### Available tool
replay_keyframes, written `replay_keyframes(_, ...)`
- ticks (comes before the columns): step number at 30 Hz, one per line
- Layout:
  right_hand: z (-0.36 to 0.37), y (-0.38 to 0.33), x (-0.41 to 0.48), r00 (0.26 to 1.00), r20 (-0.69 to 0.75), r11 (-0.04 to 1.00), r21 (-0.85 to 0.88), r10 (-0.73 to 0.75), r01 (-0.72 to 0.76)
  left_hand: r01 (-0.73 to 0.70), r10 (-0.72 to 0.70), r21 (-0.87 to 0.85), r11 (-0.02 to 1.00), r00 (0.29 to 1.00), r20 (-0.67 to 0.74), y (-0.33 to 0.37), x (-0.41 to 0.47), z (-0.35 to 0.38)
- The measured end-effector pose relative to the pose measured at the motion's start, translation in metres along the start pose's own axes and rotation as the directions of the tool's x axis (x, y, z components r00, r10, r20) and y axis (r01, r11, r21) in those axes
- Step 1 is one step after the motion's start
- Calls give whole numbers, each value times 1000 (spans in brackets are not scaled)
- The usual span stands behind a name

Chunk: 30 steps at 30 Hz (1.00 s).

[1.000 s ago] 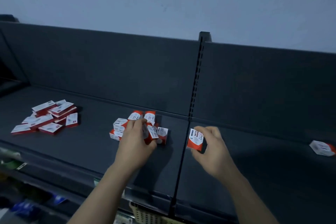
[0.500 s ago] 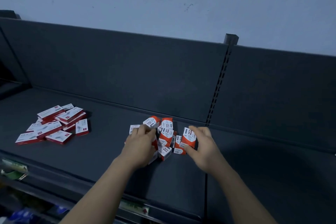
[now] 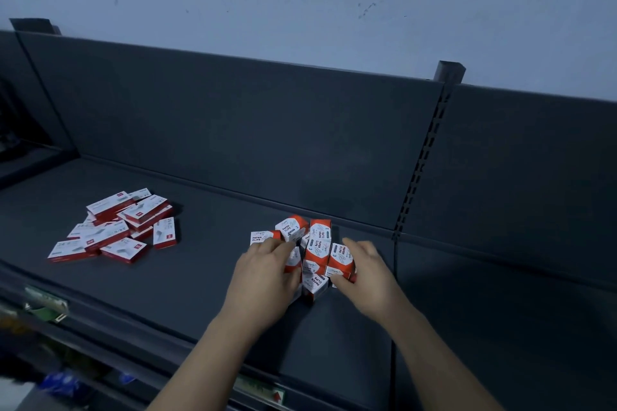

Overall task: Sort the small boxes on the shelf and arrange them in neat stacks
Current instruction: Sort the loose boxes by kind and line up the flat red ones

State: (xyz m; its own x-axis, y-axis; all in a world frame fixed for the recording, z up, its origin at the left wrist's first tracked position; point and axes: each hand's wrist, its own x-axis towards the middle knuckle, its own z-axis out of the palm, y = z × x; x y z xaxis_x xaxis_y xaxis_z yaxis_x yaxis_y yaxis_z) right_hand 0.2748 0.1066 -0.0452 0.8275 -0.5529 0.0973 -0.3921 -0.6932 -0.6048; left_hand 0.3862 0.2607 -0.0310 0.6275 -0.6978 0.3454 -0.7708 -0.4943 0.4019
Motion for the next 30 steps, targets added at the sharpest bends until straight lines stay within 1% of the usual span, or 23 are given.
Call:
replay_keyframes(3, -9, -1, -12, 995, -84, 998, -37, -58, 55, -33, 33, 27, 999, 999, 2, 6, 2, 2)
replay_keyframes(5, -16, 2, -21, 990, -125, 994, -97, -69, 57, -67, 67, 27, 997, 998, -7, 14, 4, 4)
replay_keyframes(12, -52, 23, -74, 975, -217, 964, -244, 51, -105, -202, 202, -17, 979, 979, 12, 58, 4, 21)
replay_keyframes(14, -62, 32, -94, 967, -244, 950, -279, 74, -143, -248, 249, -44, 968, 968, 40, 76, 1, 26)
replay_keyframes(18, -87, 52, -131, 935, -323, 929, -283, 143, -240, -344, 349, -74, 936, 933, 88, 114, -6, 37)
replay_keyframes(22, -116, 75, -168, 886, -406, 897, -272, 222, -349, -428, 441, -126, 895, 892, 97, 160, -9, 53)
replay_keyframes(27, -154, 110, -218, 827, -460, 844, -254, 323, -472, -511, 544, -227, 829, 831, 115, 230, -21, 77)
replay_keyframes(30, -181, 137, -249, 795, -480, 812, -247, 372, -529, -536, 575, -239, 810, 805, 147, 277, -29, 93)
